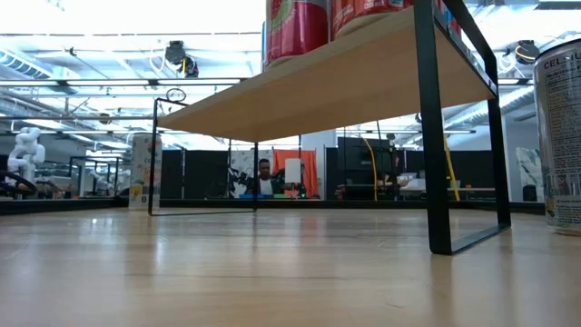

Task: Place canned beverage on shelf
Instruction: Put the blue soda can on the shelf aligned with the other blue soda can

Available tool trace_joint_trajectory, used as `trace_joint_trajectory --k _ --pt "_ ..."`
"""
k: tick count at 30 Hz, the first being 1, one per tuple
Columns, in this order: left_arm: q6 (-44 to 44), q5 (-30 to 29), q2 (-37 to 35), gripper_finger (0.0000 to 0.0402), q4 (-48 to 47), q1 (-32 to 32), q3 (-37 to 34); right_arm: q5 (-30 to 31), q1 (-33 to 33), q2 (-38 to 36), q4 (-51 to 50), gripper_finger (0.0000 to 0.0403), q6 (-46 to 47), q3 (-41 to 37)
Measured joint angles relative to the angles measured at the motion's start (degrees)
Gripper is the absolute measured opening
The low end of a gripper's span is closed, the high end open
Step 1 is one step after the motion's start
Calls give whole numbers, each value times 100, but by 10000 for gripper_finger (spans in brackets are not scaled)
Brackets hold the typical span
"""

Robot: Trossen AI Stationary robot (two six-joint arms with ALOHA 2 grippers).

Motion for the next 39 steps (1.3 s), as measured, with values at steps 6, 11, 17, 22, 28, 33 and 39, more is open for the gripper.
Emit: trace_joint_trajectory --k 6,11,17,22,28,33,39 --pt "452 -186 0 193 551 -92 0 -2 -233 0 717 208 -5 120" --pt "470 -273 0 193 653 -120 0 -2 -484 0 1353 208 -206 129" --pt "546 -323 0 193 709 -126 0 -3 -797 0 1861 208 -353 129" --pt "1165 -416 4 193 770 -161 260 -4 -1087 0 1952 208 -179 129" --pt "2197 -499 -3 196 807 -164 755 -2 -1433 0 2197 208 -162 129" --pt "2505 -474 0 234 821 -137 767 -7 -1711 0 2708 208 -448 129" --pt "2366 -470 -2 325 927 -138 767 -13 -1952 0 2916 208 -580 129"
